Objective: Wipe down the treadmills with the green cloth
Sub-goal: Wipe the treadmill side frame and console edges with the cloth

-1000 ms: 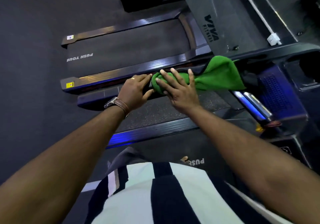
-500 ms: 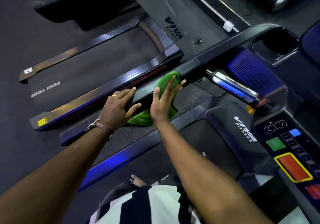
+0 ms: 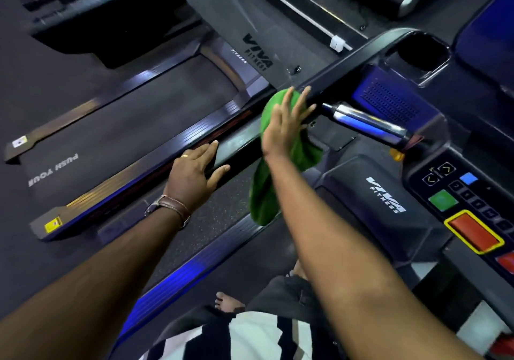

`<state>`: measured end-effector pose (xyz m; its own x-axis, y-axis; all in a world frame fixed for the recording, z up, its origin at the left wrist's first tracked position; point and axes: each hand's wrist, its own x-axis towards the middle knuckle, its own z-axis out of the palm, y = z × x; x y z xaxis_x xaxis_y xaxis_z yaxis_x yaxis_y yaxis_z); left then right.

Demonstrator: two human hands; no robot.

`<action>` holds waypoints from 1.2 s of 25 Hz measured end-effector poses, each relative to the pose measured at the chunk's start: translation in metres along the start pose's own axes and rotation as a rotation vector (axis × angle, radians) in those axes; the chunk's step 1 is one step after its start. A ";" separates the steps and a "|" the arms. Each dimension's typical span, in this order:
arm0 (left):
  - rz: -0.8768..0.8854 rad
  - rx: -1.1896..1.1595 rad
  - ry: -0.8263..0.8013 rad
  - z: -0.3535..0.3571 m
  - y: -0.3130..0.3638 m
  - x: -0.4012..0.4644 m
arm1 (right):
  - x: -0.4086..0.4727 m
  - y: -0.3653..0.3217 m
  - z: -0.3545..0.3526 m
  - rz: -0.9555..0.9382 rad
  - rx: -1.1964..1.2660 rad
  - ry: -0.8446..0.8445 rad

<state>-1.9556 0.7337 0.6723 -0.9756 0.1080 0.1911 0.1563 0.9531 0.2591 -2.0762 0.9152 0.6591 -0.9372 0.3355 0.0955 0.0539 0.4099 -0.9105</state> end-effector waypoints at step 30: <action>-0.220 0.073 0.193 -0.002 0.019 -0.028 | 0.060 -0.058 -0.002 -0.850 -1.116 -1.157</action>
<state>-1.9250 0.7483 0.6735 -0.9365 -0.1528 0.3157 -0.0743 0.9661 0.2472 -2.1347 0.9132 0.7187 -0.5440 -0.7375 -0.4003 -0.7888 0.6121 -0.0558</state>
